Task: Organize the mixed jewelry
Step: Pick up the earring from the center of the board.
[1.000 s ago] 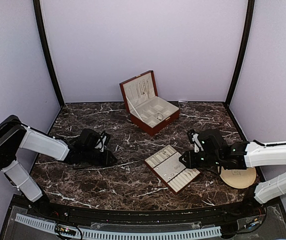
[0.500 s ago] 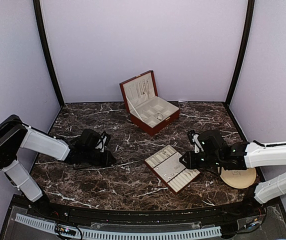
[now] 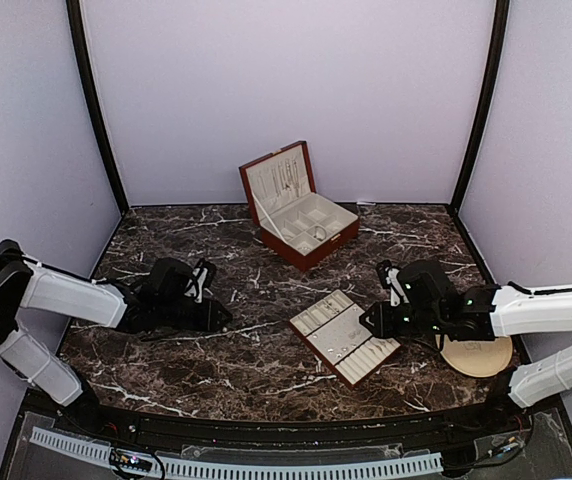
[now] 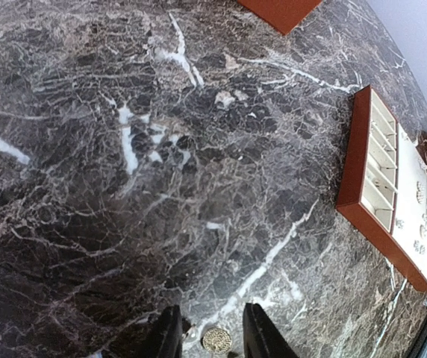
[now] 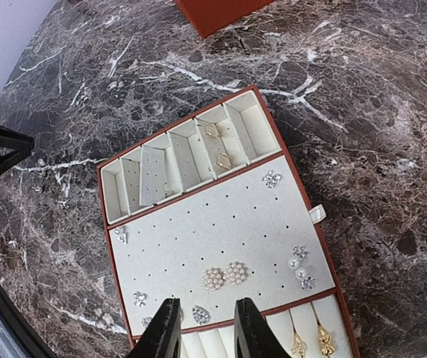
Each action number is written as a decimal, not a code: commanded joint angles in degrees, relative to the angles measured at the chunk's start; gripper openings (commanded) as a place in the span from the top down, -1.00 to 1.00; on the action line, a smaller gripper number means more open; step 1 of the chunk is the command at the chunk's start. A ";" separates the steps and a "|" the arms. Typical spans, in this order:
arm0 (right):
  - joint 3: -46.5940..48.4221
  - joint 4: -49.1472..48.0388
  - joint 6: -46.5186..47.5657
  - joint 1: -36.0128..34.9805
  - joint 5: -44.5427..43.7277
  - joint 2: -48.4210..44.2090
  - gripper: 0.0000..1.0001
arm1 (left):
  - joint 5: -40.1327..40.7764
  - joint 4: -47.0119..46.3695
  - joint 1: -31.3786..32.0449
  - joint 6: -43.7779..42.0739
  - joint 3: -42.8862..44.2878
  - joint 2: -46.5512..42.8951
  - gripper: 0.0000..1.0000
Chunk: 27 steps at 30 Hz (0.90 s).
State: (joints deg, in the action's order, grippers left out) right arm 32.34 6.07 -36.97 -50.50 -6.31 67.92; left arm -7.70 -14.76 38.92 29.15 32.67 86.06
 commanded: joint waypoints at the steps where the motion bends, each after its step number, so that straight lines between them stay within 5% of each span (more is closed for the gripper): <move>1: -0.95 -1.88 -0.55 0.40 -0.79 -0.95 0.46 | 1.60 -2.68 0.20 -0.62 -2.84 -3.70 0.34; 27: -0.52 -1.75 -0.90 0.40 -0.37 -0.43 0.46 | -1.68 -5.68 0.21 2.29 -5.27 1.59 0.46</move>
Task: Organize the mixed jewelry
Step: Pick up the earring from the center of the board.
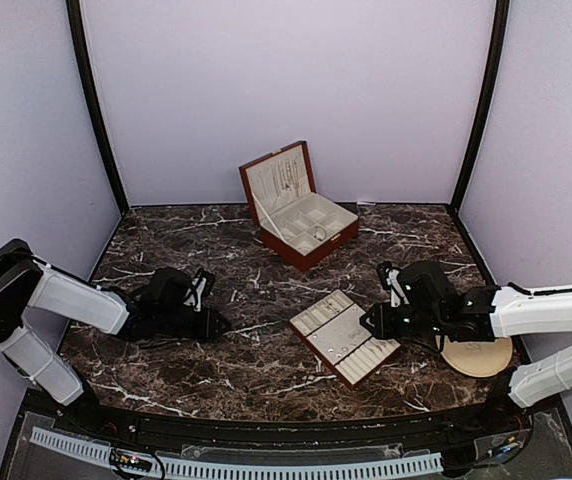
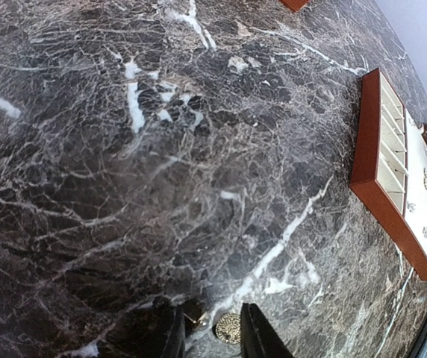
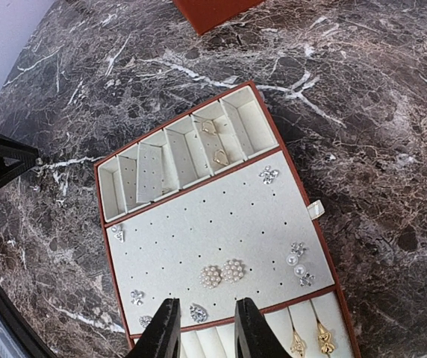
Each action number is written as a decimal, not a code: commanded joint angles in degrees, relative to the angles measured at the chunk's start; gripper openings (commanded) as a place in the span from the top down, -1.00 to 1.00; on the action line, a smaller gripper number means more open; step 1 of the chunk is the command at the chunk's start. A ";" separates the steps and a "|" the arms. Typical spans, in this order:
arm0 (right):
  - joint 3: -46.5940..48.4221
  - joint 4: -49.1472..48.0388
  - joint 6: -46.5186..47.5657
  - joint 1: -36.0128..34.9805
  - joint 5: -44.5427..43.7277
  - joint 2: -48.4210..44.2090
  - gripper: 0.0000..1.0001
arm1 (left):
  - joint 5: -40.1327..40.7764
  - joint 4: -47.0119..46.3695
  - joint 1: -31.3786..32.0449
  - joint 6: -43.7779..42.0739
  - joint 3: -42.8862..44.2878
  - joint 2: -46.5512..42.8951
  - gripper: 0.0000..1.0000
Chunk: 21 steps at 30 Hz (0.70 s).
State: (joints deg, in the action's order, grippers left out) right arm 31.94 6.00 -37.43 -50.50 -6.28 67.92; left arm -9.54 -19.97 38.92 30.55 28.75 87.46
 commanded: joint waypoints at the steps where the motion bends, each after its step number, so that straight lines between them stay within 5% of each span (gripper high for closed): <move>1: -0.12 -1.69 -0.41 0.40 -0.40 -0.42 0.46 | -0.11 -0.75 0.20 0.92 -1.45 0.31 0.46; 21: 0.03 -1.70 -0.26 0.41 -0.49 -0.25 0.46 | -1.01 -1.01 0.21 0.83 -1.12 2.63 0.65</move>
State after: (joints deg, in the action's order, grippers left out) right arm 31.94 5.98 -37.43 -50.50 -6.28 67.92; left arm -11.46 -22.83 38.92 31.33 27.94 89.25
